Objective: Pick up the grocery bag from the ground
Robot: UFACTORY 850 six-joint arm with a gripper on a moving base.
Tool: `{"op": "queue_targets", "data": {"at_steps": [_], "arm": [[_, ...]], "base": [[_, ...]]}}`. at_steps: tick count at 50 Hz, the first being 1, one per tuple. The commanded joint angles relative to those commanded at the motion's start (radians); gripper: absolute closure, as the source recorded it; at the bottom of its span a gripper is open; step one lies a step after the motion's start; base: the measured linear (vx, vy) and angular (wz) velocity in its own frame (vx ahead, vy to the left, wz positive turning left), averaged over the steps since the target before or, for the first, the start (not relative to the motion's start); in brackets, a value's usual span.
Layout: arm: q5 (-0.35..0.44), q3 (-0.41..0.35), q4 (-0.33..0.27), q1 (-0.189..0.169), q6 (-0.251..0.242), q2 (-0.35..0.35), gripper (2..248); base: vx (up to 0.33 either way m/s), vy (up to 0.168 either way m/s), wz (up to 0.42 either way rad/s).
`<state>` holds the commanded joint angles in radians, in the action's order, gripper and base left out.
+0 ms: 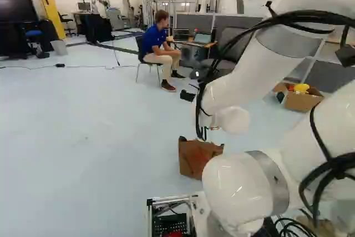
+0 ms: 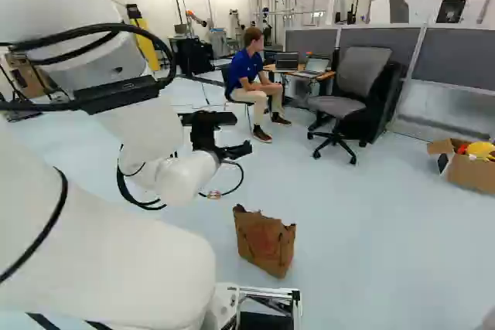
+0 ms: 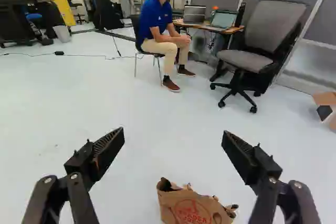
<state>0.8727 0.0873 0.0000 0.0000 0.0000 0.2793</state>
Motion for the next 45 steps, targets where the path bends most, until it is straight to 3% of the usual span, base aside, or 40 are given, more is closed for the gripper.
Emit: {"op": "queue_targets", "data": {"at_steps": [45], "arm": [[0.000,0.000,0.000,0.000,0.000,0.000,3]], "base": [[0.000,0.000,0.000]]}}
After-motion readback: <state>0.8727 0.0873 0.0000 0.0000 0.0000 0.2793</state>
